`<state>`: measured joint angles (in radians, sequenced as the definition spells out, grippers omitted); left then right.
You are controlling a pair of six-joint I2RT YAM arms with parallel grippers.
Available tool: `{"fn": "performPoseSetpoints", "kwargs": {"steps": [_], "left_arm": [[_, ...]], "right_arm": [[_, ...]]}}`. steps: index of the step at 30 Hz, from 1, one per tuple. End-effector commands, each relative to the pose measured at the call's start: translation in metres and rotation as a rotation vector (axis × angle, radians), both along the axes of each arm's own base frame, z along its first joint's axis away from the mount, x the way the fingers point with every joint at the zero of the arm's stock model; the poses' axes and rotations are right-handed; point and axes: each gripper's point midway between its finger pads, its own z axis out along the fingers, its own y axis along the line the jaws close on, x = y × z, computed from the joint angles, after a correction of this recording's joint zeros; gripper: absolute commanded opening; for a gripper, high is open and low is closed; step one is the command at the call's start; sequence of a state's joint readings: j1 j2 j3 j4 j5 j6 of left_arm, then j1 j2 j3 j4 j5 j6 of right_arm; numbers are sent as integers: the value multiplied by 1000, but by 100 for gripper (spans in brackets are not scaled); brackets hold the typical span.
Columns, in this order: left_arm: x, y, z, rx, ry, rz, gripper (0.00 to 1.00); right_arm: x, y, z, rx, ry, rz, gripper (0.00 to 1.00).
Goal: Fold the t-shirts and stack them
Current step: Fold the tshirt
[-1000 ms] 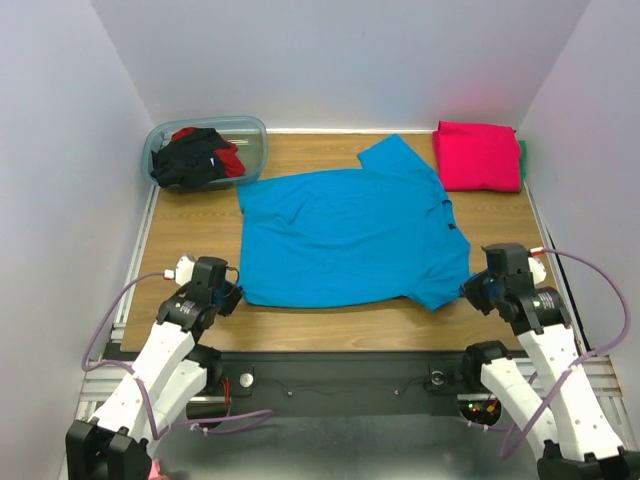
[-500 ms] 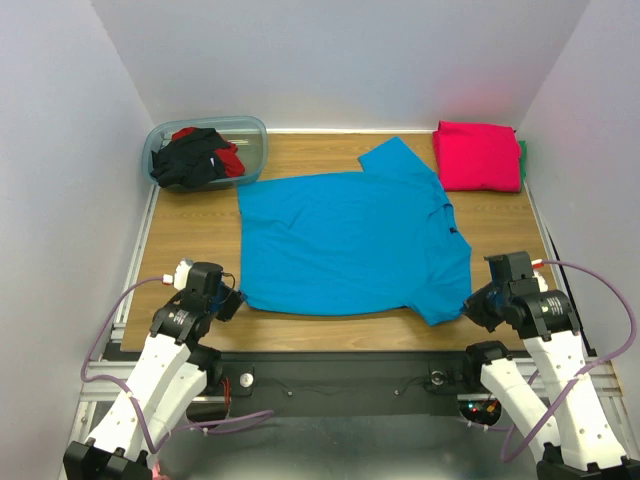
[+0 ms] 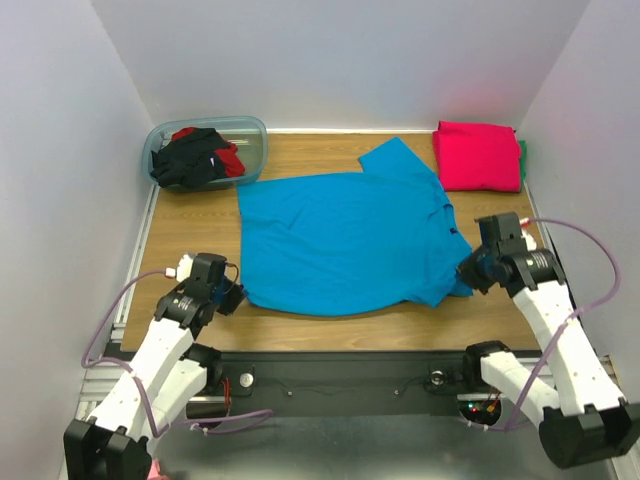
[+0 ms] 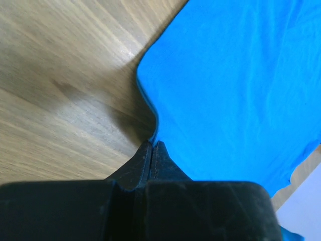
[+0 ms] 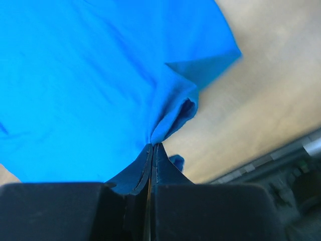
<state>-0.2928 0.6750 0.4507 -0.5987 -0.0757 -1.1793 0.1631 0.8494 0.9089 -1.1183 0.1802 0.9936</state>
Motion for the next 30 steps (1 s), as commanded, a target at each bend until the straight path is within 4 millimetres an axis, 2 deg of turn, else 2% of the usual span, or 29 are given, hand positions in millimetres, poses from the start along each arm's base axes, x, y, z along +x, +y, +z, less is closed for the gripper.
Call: {"fn": "performPoseSetpoints", "kwargs": {"steps": [1,6,9,10,11,17,18,20,25,30], "left_arm": [[25,0,26,11,-77,20,0],[45,-2,38,28,-104,26,0],[56,-2,43,41,-113,31,0],[60,0,38,55,-93,30,0],[67,-1,45,53,-111,30,0],[88,2,29,77,-52,29,0],[93,0,31,71,-59,22,0],[97,2,21,76,-23,28,0],[111,15,7,98,19,54,0],[119,23,3,114,28,64,0]], "right_arm": [[55,-5,34,-57,-176,12,0],[95,0,47,-64,-234,17,0],[114,3,46,-68,-224,24,0],[125,5,46,-65,-230,24,0],[129,6,46,-63,-235,22,0],[165,10,48,-54,-300,1,0],[171,10,42,-56,-289,-4,0],[182,9,41,-67,-298,-18,0],[211,13,28,-75,-280,-9,0],[232,17,21,-96,-269,25,0]]}}
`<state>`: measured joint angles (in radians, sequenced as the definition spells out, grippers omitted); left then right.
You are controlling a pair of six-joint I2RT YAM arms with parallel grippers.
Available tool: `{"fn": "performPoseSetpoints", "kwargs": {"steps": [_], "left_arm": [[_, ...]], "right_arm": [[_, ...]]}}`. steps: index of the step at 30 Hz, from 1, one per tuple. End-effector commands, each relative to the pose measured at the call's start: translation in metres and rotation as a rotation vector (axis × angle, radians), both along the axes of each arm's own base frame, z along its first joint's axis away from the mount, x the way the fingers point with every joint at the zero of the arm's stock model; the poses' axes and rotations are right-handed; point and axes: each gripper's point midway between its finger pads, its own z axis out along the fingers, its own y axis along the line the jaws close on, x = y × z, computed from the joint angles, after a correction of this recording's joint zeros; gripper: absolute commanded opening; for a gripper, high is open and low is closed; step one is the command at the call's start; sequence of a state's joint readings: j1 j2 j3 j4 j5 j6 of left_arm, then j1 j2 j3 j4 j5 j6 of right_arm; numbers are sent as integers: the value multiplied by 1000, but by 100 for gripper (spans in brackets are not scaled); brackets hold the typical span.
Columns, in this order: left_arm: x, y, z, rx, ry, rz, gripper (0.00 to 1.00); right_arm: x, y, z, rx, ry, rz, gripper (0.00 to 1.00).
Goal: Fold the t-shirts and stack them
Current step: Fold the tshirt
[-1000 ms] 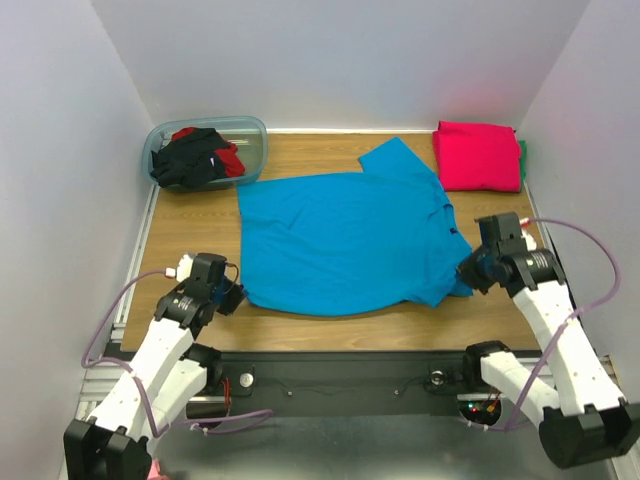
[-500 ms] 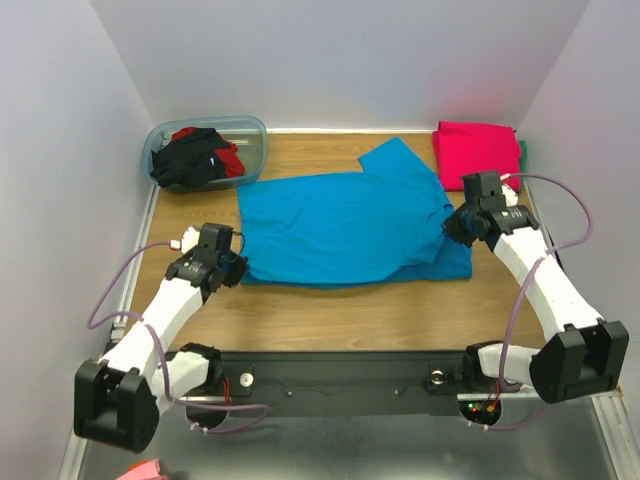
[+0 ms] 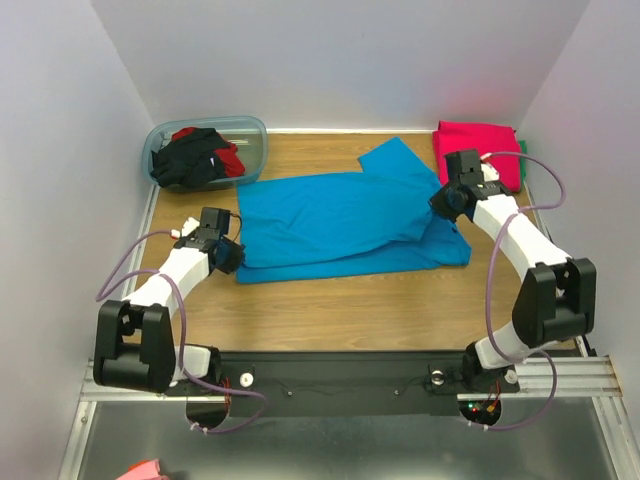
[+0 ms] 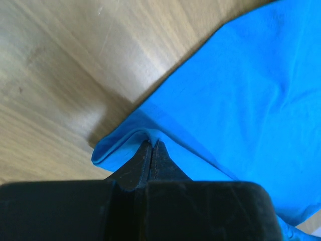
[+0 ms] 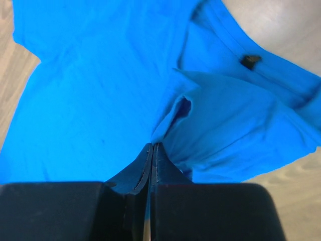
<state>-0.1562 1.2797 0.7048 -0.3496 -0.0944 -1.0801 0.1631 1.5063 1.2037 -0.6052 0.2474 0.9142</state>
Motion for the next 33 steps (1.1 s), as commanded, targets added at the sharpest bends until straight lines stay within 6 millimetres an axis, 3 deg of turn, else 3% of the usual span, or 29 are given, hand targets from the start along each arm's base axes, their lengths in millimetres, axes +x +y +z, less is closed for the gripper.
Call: {"fn": "performPoseSetpoints", "kwargs": {"steps": [1,9,10,13,14,16,18,19,20,21,22,23,25,28,31,33], "left_arm": [[20,7,13,26,-55,-6,0],[28,14,7,31,-49,0,0],[29,15,4,31,-39,2,10],[35,17,3,31,-46,5,56],[37,17,4,31,-51,8,81],[43,19,9,28,-70,17,90],[45,24,15,38,-78,30,95],[50,25,23,42,-99,37,96],[51,26,30,50,-108,36,96],[50,27,31,52,-109,36,96],[50,27,40,52,-132,33,96],[48,26,43,49,-136,26,96],[41,25,51,40,-164,18,96],[28,17,53,4,-198,-15,97],[16,5,49,-30,-211,-66,97],[11,2,42,-38,-200,-79,97]], "right_arm": [[38,-4,27,-33,-117,-7,0],[53,-7,14,-60,-93,-26,0],[55,-7,11,-62,-88,-23,1],[63,-5,0,-66,-63,-14,0],[65,-3,-2,-66,-58,0,0],[74,0,-14,-72,-30,25,1],[86,5,-8,-75,-45,58,6],[90,10,-13,-64,-35,86,11],[96,12,-6,-77,-48,127,35],[97,15,-4,-79,-51,154,49],[96,20,-3,-72,-49,189,94],[93,18,0,-91,-53,219,100],[84,21,3,-85,-53,248,100],[51,30,-4,-33,-26,310,100],[22,39,-23,15,6,361,100],[7,62,-34,109,25,449,100]]}}
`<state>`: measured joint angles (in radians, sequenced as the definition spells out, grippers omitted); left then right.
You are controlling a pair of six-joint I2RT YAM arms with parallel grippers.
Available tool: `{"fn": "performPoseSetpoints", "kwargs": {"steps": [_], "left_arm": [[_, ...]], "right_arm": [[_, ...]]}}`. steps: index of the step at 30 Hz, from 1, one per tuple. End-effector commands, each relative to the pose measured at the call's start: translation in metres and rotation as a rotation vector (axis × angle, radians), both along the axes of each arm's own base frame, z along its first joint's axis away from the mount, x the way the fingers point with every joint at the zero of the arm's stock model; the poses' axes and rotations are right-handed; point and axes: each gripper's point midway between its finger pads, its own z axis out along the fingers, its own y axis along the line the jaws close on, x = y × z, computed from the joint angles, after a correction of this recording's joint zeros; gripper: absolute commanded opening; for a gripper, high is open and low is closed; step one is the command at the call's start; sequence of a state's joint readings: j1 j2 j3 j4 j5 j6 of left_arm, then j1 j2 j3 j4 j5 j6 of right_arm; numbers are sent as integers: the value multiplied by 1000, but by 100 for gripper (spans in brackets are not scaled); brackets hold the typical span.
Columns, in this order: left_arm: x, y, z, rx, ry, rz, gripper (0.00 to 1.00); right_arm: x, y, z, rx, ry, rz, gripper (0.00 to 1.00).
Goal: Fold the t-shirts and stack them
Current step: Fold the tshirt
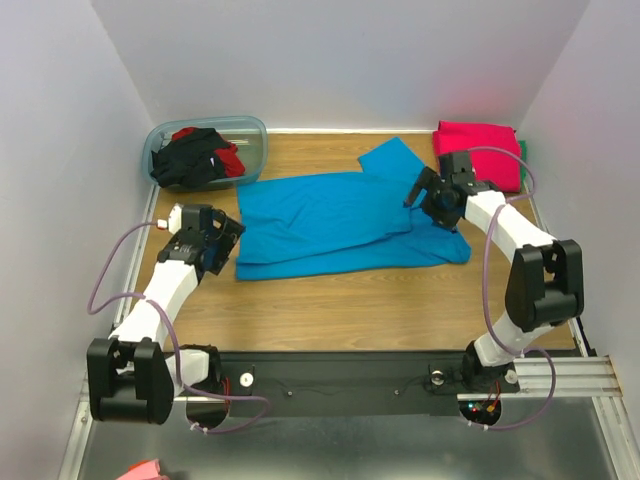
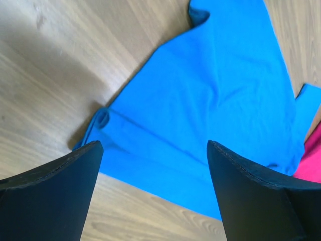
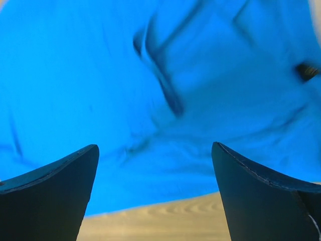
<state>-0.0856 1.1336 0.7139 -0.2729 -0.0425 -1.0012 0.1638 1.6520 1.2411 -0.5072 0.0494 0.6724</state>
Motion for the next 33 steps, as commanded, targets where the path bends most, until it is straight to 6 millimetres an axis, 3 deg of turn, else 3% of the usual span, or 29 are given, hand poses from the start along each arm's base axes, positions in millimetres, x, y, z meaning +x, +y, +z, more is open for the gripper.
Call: {"fn": "performPoseSetpoints", "kwargs": {"steps": [1,6,15,25,33], "left_arm": [[-12,-12,-13,-10,22,-66,97],[-10,-29,-17,-43,25,-129,97],[0,-34,-29,-37,56,-143,97],[4,-33,-29,-32,59,-141,97],[9,-34,-28,-33,57,-146,98]], "right_arm": [[-21,36,-12,128,14,161,100],[-20,68,-29,131,37,246,100],[12,88,-52,146,61,257,100],[71,113,-32,170,-36,293,100],[95,131,-25,175,-85,368,100]]}}
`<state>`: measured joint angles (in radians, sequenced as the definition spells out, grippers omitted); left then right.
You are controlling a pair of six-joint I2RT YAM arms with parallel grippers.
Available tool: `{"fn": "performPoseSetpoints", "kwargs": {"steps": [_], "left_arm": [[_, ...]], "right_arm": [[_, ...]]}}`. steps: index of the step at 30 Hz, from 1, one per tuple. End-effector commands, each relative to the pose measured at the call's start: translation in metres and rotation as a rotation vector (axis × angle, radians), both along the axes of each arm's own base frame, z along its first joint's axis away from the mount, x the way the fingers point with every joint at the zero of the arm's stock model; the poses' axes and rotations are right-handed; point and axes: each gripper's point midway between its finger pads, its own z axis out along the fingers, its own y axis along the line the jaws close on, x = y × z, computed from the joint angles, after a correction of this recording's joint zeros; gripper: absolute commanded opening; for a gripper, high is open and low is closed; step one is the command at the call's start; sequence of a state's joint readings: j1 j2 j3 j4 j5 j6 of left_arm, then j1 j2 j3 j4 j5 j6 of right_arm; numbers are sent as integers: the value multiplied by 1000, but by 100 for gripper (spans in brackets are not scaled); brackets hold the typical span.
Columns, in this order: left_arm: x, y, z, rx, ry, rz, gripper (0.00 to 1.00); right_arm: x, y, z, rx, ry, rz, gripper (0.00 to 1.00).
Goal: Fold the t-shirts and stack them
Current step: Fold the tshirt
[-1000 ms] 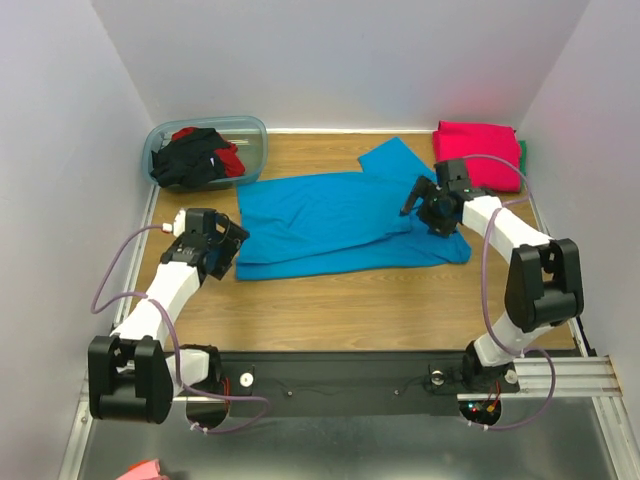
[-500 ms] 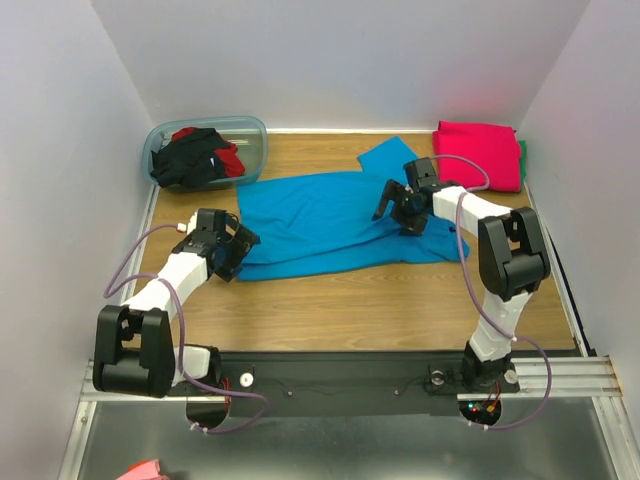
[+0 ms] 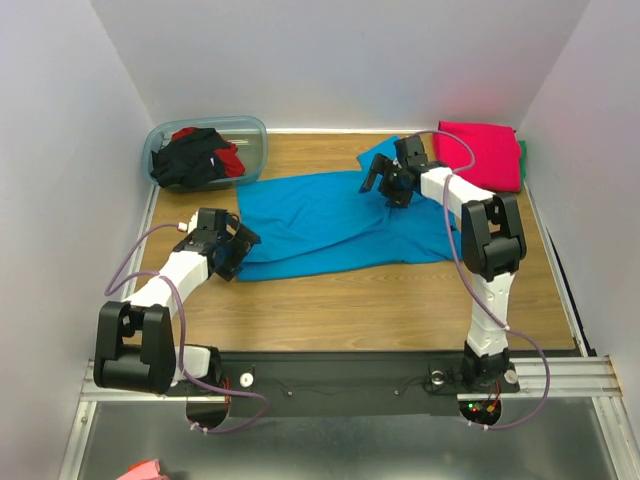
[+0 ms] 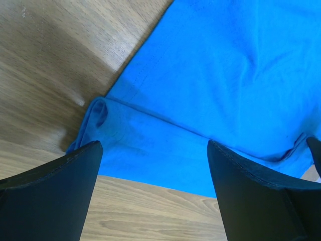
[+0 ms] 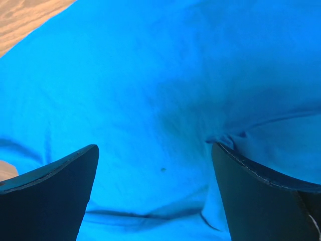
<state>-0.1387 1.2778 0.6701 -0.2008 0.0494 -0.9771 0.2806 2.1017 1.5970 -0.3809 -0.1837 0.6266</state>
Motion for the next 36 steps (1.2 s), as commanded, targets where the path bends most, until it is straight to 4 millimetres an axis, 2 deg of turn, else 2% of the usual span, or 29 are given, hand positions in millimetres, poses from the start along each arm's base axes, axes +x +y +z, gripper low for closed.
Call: {"fn": "performPoseSetpoints", "kwargs": {"steps": [1,2,3,6,8,12,13,15,16,17,21,24,30,34,36], "left_arm": [[18,-3,20,3,-67,-16,97],[18,-3,21,3,-67,-16,97],[20,-4,22,2,-72,-17,97],[24,-7,27,-5,-86,-25,98],[24,-15,30,-19,-91,-47,98],[24,-27,32,-16,-99,-71,98],[23,-29,29,-17,-86,-78,98],[19,-32,24,-19,-71,-83,97],[15,-31,20,-13,-60,-74,98],[14,-31,18,-8,-60,-68,97],[12,-30,14,-3,-51,-61,97],[15,-28,11,13,-43,-56,98],[18,-31,2,17,-11,-81,97],[17,-29,0,28,-9,-69,97],[24,-24,1,55,-19,-45,98]], "right_arm": [[15,17,28,28,-98,68,100],[16,14,32,13,-114,62,100],[17,12,48,-1,-151,66,100],[13,-3,64,-64,-202,45,100],[2,-15,80,-95,-232,16,100],[-33,-34,83,-123,-221,-33,100],[-51,-41,77,-133,-204,-40,100],[-70,-48,68,-140,-178,-46,100],[-79,-50,71,-134,-183,-51,100],[-91,-58,53,-164,-147,-65,100],[-108,-67,26,-199,-91,-71,100],[-111,-69,11,-211,-54,-78,100],[-107,-74,4,-233,-40,-111,100],[-108,-73,-7,-236,-11,-110,100],[-111,-74,-17,-242,16,-109,100]]}}
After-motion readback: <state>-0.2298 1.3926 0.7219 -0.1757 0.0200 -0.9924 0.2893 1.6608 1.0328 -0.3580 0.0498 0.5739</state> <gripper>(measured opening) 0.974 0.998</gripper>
